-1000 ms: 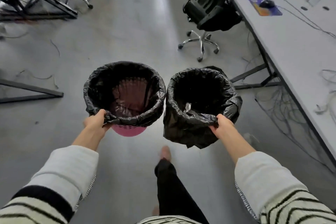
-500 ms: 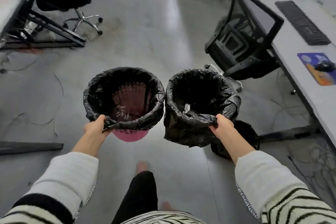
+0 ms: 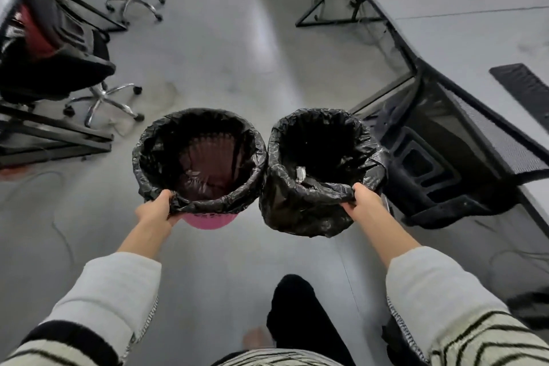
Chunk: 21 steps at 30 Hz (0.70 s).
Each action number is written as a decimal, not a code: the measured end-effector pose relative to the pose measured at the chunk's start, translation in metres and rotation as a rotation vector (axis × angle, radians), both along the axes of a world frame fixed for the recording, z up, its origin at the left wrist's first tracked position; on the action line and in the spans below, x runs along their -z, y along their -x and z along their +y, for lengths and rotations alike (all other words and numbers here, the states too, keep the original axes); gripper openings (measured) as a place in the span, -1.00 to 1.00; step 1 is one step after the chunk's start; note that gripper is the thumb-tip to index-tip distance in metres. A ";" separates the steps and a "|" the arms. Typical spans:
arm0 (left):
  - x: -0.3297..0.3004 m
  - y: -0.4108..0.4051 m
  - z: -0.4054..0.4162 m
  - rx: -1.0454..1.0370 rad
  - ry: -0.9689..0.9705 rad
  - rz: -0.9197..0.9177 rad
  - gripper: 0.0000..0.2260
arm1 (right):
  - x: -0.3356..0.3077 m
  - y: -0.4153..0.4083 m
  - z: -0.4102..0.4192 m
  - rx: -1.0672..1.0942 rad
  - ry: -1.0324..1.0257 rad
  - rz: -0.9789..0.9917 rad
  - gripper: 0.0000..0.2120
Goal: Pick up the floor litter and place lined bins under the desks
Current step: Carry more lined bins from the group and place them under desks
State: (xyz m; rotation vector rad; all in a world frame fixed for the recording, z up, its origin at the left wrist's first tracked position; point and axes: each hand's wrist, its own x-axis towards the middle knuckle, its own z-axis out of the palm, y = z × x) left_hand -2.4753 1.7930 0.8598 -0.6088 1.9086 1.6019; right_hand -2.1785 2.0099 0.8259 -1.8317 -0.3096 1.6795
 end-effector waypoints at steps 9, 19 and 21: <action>0.019 0.149 0.249 0.010 0.034 -0.045 -0.74 | 0.026 0.153 0.252 0.000 0.038 0.037 -0.74; 0.011 0.325 0.508 0.031 0.052 -0.047 -0.88 | 0.011 0.333 0.510 -0.007 0.049 -0.058 -0.87; 0.015 0.363 0.562 0.077 0.044 -0.062 -0.91 | 0.013 0.370 0.559 -0.005 0.052 -0.071 -0.76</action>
